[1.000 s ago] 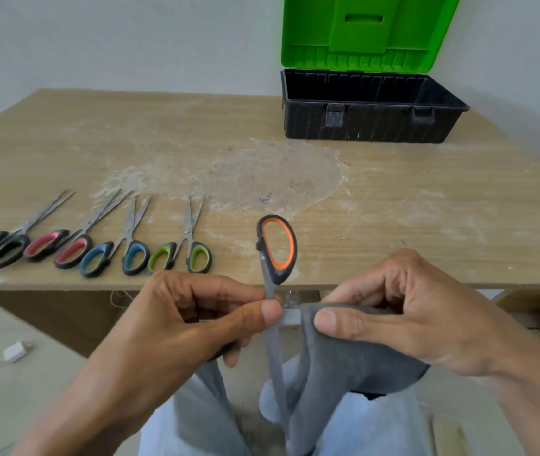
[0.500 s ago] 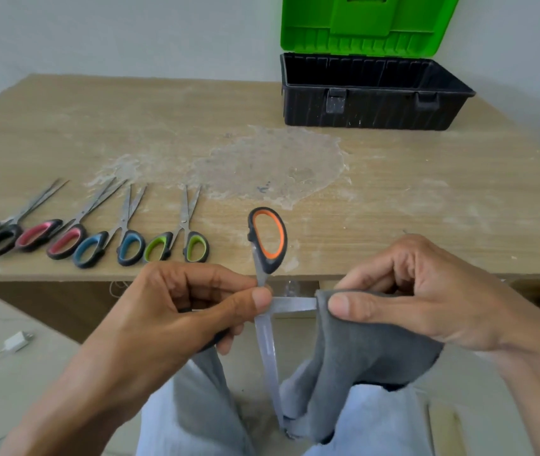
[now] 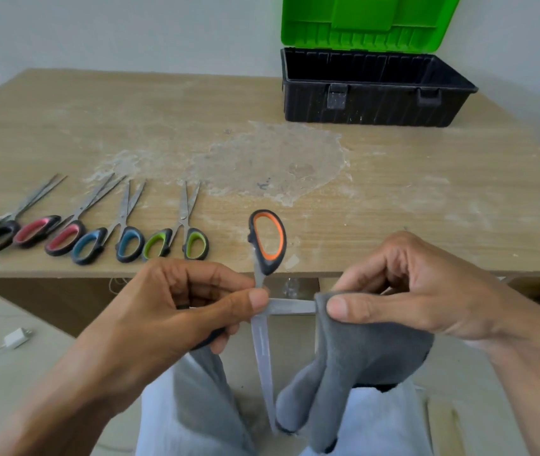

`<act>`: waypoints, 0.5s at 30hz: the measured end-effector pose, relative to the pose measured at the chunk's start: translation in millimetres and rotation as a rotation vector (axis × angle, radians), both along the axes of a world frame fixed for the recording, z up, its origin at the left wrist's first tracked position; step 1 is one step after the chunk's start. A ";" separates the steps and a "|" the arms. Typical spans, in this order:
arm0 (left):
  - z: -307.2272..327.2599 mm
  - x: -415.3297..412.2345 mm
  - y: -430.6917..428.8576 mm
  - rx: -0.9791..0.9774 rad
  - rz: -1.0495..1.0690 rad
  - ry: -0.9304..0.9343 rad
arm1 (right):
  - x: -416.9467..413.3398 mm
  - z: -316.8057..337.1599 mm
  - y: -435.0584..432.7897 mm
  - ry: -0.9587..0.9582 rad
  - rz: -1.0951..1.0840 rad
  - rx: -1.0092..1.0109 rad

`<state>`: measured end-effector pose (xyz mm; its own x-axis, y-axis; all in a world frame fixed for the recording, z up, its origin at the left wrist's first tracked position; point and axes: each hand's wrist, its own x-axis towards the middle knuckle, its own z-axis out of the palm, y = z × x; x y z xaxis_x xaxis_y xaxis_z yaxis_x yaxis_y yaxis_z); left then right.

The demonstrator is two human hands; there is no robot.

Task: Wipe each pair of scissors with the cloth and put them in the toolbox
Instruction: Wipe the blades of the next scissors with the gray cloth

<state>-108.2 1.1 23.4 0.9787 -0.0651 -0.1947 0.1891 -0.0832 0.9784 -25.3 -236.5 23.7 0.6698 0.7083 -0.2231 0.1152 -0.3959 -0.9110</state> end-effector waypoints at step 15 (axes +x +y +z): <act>-3.1 4.2 -2.8 -0.007 -0.029 0.021 | -3.9 -3.5 23.3 -0.048 -0.009 0.034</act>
<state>-104.0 -1.7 20.3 0.9720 -0.0945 -0.2150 0.2076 -0.0823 0.9747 -29.1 -213.2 20.2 0.6852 0.7091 -0.1663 0.1555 -0.3655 -0.9177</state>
